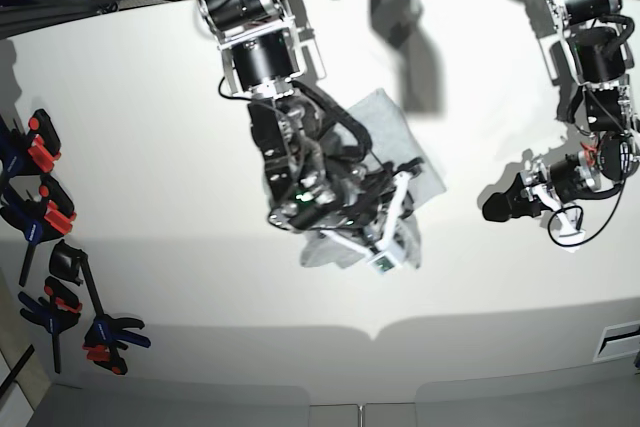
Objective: Fold the T-shirt properly
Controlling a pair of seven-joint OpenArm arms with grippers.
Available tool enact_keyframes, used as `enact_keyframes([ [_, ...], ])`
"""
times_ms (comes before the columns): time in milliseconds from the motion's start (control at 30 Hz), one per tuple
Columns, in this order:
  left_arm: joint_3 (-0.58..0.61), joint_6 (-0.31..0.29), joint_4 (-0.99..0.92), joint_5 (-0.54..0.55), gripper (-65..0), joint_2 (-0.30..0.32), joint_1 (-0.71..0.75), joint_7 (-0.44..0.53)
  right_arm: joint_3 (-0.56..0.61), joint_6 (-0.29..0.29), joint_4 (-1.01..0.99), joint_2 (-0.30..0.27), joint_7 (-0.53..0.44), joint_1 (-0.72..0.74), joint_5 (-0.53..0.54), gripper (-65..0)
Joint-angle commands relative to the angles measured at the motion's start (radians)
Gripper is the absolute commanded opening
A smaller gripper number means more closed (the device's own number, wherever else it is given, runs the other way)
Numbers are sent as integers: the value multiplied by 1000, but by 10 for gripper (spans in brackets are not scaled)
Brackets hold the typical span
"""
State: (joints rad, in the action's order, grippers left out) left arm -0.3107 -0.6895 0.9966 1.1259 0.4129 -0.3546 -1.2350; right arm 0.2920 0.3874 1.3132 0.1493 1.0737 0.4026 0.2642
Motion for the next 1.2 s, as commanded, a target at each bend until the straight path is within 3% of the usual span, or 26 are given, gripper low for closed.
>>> enact_keyframes([
  [0, -4, -9, 15, 31, -359, 17, -18, 8, 16, -16, 22, 8, -26, 32, 22, -650],
  [167, -4, -9, 15, 34, -359, 17, 3, 9, 74, -33, 22, 8, -13, 32, 26, -650],
  [267, -4, -9, 15, 35, -359, 17, 18, 9, 100, -37, 22, 8, -2, 32, 27, -462],
  [333, -4, -9, 15, 35, -359, 17, 27, 16, 117, -37, 22, 8, 7, 32, 49, -398],
  [433, -4, -9, 14, 34, -359, 17, 37, 33, 139, -27, 22, 8, 42, 33, 168, -393],
  [567, -4, -9, 15, 34, -359, 17, 36, 33, 148, 63, 22, 8, 43, 40, 343, -393],
  [733, -4, -9, 14, 34, -359, 17, 36, 32, 147, 118, 22, 8, 93, 108, 423, -393],
  [900, -4, -9, 15, 34, -359, 17, 36, 33, 147, 121, 22, 8, 190, 169, 447, -393],
  [1167, -4, -9, 15, 34, -359, 17, 36, 35, 165, 124, 22, 8, 288, 153, 422, -393],
])
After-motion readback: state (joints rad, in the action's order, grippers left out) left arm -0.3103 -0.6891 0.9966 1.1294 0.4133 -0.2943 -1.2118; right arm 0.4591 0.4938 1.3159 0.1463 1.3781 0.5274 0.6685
